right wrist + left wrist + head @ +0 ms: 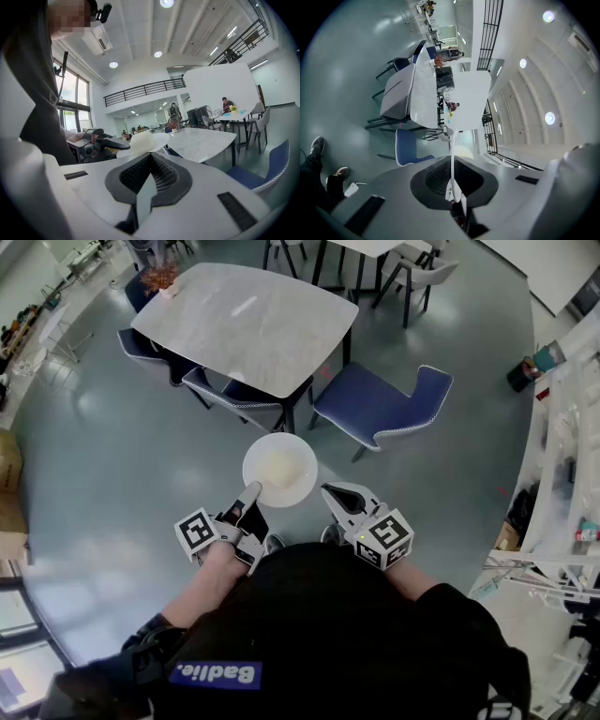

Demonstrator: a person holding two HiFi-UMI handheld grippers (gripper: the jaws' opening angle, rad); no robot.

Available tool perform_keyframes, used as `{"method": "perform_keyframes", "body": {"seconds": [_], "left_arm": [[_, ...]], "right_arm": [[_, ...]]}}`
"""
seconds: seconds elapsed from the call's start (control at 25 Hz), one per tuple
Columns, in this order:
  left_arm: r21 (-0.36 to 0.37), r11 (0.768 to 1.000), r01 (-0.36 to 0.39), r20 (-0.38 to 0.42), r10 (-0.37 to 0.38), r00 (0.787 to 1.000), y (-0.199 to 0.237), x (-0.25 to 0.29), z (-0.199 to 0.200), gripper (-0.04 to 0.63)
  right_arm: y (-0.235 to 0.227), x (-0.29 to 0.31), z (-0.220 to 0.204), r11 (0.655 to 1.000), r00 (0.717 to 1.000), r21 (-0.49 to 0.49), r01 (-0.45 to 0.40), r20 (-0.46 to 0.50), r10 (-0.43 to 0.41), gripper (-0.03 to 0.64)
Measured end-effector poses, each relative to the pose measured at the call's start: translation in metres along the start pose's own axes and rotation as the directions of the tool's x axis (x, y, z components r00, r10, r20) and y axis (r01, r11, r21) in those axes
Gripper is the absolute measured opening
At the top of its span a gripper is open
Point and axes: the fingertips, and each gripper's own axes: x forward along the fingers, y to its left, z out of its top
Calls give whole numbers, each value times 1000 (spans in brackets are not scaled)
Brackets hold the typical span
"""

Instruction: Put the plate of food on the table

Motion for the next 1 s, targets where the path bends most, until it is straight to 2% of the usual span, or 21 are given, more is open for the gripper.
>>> {"method": "perform_keyframes", "body": {"seconds": [0.52,1.0], "left_arm": [[-12,1000,-13,17,14,1000,7,2,1,15],[-16,1000,-3,77,4,997,-2,29,-5,15]], "right_arm": [[-7,5,-2,1000,1000,18,-24,2,24,11],[-43,-4,2,999,999,28,-42,-13,42,11]]}}
